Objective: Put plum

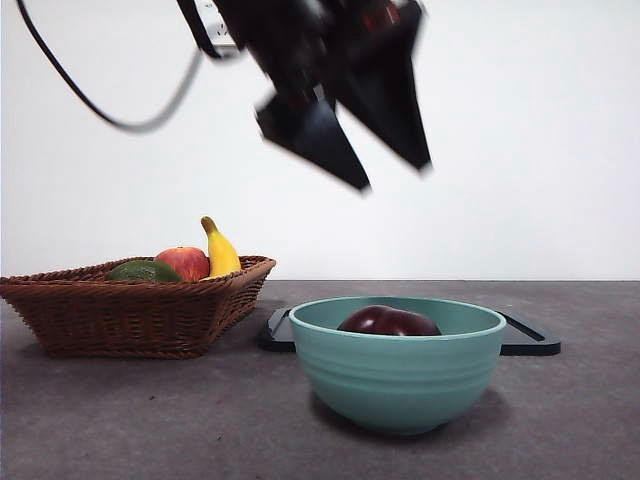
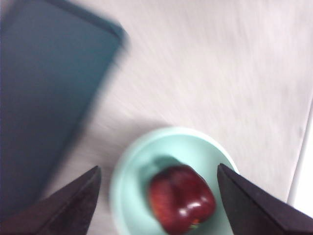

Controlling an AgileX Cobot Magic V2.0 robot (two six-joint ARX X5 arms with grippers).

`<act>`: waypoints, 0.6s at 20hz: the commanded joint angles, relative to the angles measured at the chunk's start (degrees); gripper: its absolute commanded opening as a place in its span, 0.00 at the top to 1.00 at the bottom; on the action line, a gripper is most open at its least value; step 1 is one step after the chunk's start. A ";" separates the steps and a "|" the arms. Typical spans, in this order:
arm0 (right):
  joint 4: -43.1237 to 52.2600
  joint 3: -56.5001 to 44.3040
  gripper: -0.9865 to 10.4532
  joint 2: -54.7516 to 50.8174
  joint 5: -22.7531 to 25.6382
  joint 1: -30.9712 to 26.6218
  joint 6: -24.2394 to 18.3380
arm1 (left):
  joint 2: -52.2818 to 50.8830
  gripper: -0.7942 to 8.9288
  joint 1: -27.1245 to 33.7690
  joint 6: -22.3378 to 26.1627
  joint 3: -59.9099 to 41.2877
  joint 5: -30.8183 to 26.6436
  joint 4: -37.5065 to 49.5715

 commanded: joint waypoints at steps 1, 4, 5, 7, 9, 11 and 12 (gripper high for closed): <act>1.09 1.01 0.56 0.35 0.00 0.24 0.42 | -3.15 0.52 2.10 -1.27 1.18 -0.11 -0.15; 1.38 1.03 0.56 0.35 0.00 0.24 0.42 | -9.01 0.52 6.69 -2.82 1.16 -0.04 -1.01; 1.38 1.03 0.56 0.39 0.00 0.24 0.42 | -10.93 0.52 8.28 -3.08 1.16 -0.02 -1.66; 1.40 1.01 0.56 0.39 0.04 0.24 0.42 | -14.32 0.52 11.72 -3.72 1.16 1.33 -3.34; 1.60 1.03 0.56 0.39 0.07 0.24 0.42 | -17.00 0.52 15.67 -3.67 1.03 3.96 -6.25; 2.29 1.03 0.56 0.39 0.13 0.24 0.44 | -19.15 0.52 19.37 -3.67 0.11 6.54 -9.11; 2.73 1.01 0.56 0.39 0.22 0.24 0.44 | -20.13 0.52 21.05 -3.67 -0.63 7.98 -10.49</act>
